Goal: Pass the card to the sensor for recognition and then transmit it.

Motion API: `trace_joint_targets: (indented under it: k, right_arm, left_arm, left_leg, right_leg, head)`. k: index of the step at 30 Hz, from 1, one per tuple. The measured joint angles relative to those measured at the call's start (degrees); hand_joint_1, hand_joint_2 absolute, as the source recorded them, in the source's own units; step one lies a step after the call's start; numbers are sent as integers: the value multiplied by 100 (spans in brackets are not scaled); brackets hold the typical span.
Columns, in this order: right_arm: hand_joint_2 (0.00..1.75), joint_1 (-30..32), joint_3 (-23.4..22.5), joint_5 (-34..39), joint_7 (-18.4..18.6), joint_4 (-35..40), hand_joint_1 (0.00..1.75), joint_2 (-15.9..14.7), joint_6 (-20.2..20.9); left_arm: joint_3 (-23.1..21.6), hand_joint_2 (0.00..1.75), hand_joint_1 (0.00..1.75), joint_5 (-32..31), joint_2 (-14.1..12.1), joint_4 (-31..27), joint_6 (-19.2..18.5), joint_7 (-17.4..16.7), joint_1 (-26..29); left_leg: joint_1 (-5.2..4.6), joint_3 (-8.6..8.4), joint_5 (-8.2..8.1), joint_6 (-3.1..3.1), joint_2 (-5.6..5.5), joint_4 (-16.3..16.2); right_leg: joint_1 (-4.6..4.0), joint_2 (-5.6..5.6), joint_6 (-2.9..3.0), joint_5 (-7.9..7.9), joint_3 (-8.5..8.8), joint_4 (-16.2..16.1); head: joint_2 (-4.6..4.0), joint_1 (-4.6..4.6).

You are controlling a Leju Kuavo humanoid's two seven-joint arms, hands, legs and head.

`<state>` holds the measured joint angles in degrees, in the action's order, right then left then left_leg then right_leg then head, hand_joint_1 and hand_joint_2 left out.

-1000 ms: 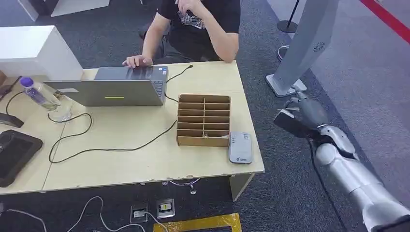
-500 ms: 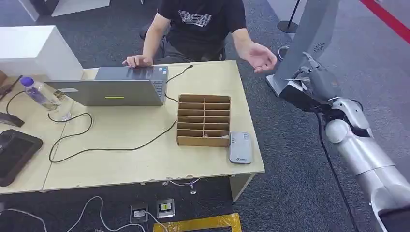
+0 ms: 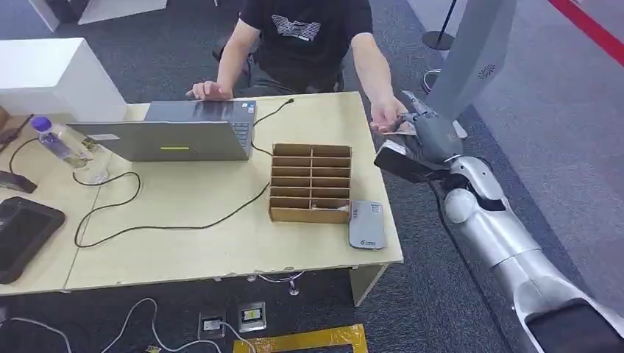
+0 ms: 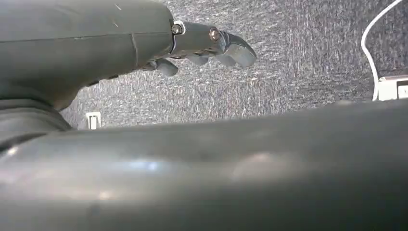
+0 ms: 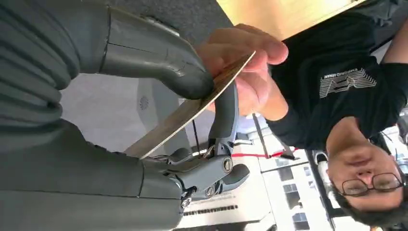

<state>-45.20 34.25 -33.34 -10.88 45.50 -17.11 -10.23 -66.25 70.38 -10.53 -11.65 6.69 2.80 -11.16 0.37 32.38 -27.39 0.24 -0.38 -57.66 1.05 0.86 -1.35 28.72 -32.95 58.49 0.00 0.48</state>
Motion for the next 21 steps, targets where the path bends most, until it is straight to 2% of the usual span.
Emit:
trace_joint_targets:
  k: [4,6,9,10,11,12,16,17,21]
  right_arm:
    - [175,-24,-13,-146,39,-161,175,61,-54]
    - [175,-28,-17,-177,39,-245,169,70,-63]
    - [175,-33,-28,-179,39,-372,175,81,-72]
    - [175,-39,-35,-179,39,-409,168,85,-74]
    - [175,-46,-50,-179,39,-448,9,87,-76]
    - [175,-54,-72,-177,33,-483,0,87,-83]
    - [175,-80,-120,-170,-9,-629,0,76,-129]
    - [0,-81,-124,-170,-11,-658,0,74,-181]
    - [0,-93,-164,-172,-53,-807,0,74,-393]
  left_arm:
    - [0,0,0,2,24,0,-2,-24,2]
    - [0,0,0,2,28,0,-7,-24,2]
    - [0,0,0,-4,28,0,-9,-26,2]
    - [0,0,0,-13,28,0,-11,-28,1]
    - [0,0,0,-15,28,0,-15,-42,-1]
    - [0,0,0,-20,28,0,-20,-48,-2]
    - [0,0,0,-48,26,0,-50,-105,-28]
    - [0,0,0,-68,24,0,-52,-113,-44]
    - [0,0,0,-98,15,0,-61,-168,-127]
  left_leg:
    - [0,-2,0,0,0,-1]
    - [0,-2,0,0,0,-1]
    - [0,-2,0,0,0,-1]
    - [0,-2,0,0,0,-1]
    - [0,-1,0,0,0,-1]
    - [0,-1,0,0,0,-1]
    - [0,-1,0,0,3,-1]
    - [0,-1,-1,0,3,-1]
    - [0,-1,0,0,3,-1]
  right_leg:
    - [0,-1,0,0,0,-1]
    - [0,-1,0,0,0,-1]
    - [0,0,0,0,-1,-1]
    - [0,0,0,0,-1,0]
    - [0,0,0,0,-2,0]
    - [0,0,0,0,-2,0]
    - [0,-6,0,0,-5,0]
    - [0,-6,1,0,-5,-1]
    - [0,-4,1,0,-2,0]
  head:
    - [0,0]
    - [0,2]
    - [0,0]
    - [0,0]
    - [0,0]
    - [0,0]
    - [0,2]
    - [0,0]
    - [0,0]
